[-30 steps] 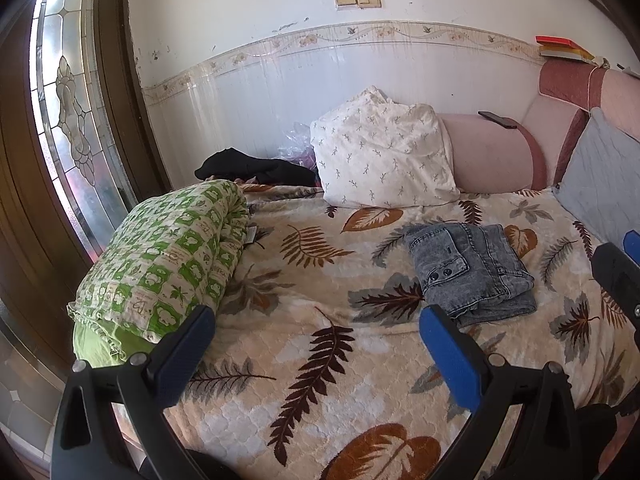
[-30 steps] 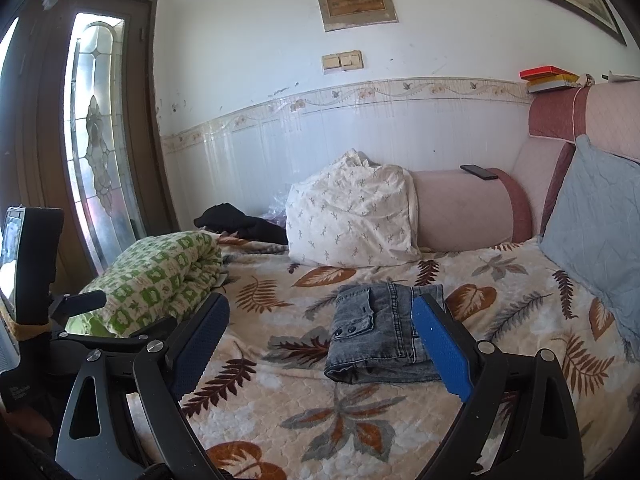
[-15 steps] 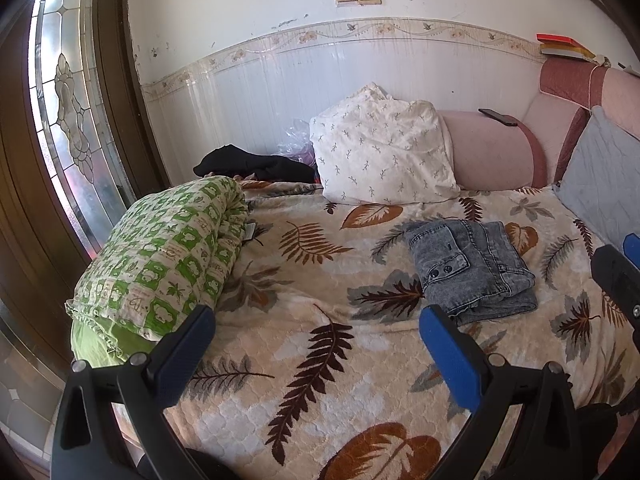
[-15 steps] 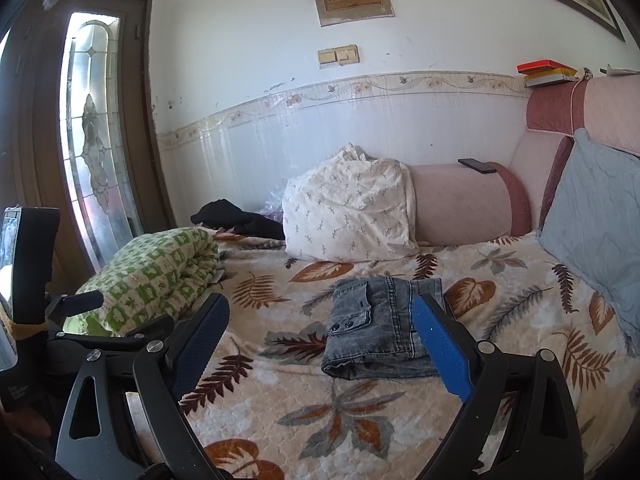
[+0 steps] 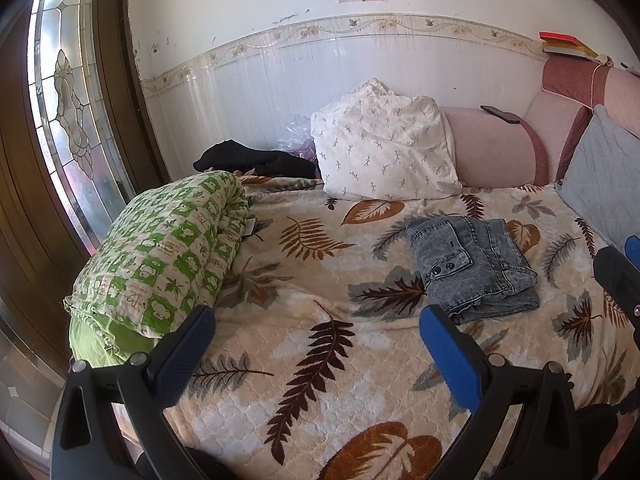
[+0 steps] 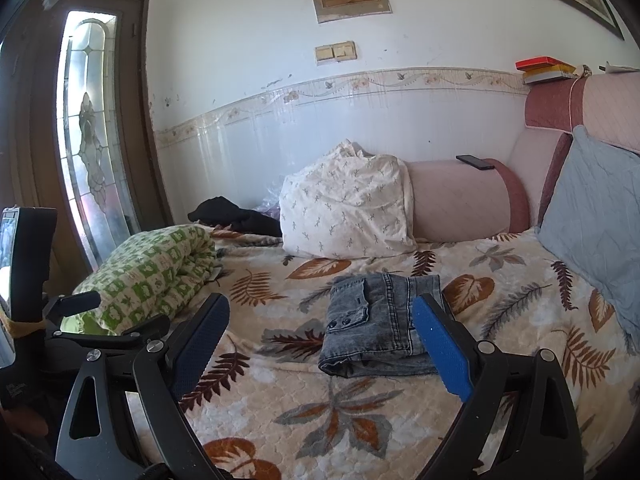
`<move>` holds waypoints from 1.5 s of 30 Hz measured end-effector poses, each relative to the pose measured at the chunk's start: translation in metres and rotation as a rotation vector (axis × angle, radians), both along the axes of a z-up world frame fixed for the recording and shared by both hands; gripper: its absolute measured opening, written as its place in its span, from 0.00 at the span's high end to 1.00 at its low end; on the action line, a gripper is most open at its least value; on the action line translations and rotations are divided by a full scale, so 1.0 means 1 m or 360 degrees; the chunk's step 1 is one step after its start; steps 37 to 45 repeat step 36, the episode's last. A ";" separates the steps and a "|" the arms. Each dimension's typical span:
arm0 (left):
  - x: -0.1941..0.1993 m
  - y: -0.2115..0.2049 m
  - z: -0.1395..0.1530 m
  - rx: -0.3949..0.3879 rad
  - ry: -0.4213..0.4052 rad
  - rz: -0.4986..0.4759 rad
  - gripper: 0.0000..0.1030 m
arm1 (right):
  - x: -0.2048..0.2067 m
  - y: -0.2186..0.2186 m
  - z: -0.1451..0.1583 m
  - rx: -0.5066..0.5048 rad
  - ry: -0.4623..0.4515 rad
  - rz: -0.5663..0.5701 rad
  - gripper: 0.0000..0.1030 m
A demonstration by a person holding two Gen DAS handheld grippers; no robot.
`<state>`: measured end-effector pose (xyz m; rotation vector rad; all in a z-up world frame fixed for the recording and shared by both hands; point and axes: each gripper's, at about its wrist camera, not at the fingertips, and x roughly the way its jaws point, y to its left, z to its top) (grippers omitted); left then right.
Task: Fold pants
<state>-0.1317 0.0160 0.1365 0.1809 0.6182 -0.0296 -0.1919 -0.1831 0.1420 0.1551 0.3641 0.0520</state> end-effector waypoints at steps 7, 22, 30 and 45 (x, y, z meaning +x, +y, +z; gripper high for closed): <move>0.001 0.000 -0.001 0.0002 0.0004 -0.0001 0.00 | 0.001 -0.001 -0.002 -0.0001 0.0003 -0.0002 0.09; 0.025 -0.008 -0.006 -0.0058 0.0088 -0.0010 0.00 | 0.007 -0.008 -0.006 0.0006 0.0036 -0.0037 0.09; 0.038 -0.017 -0.004 -0.0076 0.0082 -0.0046 0.00 | 0.017 -0.014 -0.007 0.0006 0.0046 -0.0044 0.09; 0.051 -0.035 -0.010 -0.0118 0.0056 -0.0111 0.00 | 0.031 -0.024 -0.015 0.0003 0.0052 -0.0055 0.09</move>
